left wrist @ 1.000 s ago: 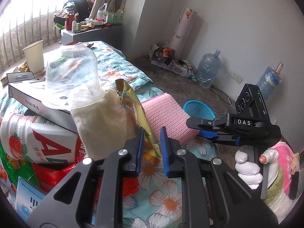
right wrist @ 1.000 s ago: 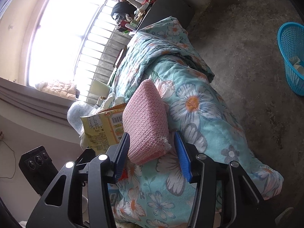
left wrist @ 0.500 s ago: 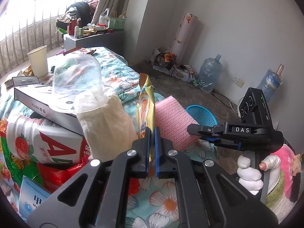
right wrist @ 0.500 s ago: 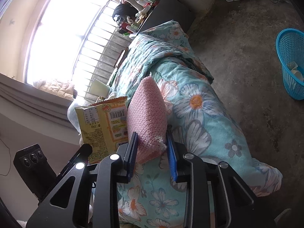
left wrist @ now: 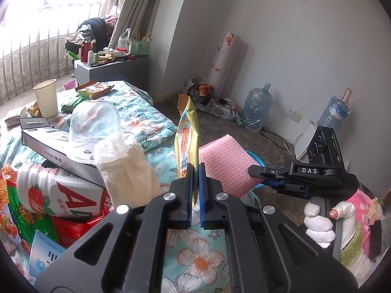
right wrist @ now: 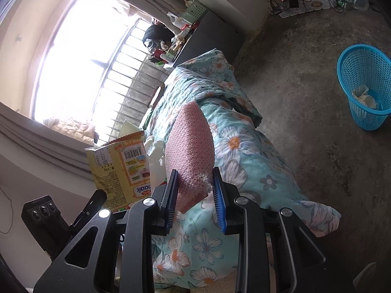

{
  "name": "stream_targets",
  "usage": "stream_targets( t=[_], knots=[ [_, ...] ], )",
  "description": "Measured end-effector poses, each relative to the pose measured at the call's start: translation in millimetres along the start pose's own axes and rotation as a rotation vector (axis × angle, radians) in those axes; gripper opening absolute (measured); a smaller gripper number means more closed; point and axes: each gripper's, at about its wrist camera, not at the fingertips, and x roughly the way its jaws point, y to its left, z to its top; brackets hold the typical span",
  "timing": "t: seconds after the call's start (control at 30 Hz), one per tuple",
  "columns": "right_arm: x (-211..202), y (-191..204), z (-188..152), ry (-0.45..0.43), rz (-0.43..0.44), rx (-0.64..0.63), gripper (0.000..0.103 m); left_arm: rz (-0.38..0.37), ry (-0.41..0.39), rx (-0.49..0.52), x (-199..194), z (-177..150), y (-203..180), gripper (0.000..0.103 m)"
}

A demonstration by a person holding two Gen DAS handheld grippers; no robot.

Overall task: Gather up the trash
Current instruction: 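Carry the yellow packet and pink cloth over to the blue wastebasket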

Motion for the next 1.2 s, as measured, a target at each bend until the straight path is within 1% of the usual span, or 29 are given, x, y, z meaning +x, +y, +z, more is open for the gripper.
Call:
stream_targets(
  t=[0.2,0.47,0.6,0.77,0.9,1.03,1.2],
  knots=[
    [-17.4,-5.0,-3.3,-0.046,0.021,0.022,0.027,-0.020,-0.012,0.034,-2.2,7.1,-10.5,0.002],
    [-38.3,-22.2,0.0,-0.095,0.049,0.057,0.027,-0.030,-0.026,0.072,-1.2,14.8,-33.3,0.002],
    [-50.6,-36.6,1.2,-0.123,0.083,0.094,0.027,-0.040,-0.015,0.093,8.0,18.8,-47.0,0.002],
    [-66.7,-56.9,5.9,-0.173,0.089,0.139,0.027,-0.069,0.004,0.124,27.8,28.7,-67.1,0.002],
    [-85.0,-77.4,9.8,-0.232,0.076,0.180,0.027,-0.111,0.033,0.148,53.7,39.6,-87.5,0.002],
    [-112.8,-108.1,16.4,-0.326,0.053,0.253,0.027,-0.172,0.079,0.166,88.7,51.2,-115.6,0.002],
    [-145.3,-158.7,21.1,-0.450,-0.022,0.375,0.027,-0.250,0.182,0.190,156.1,67.4,-161.5,0.002]
  ],
)
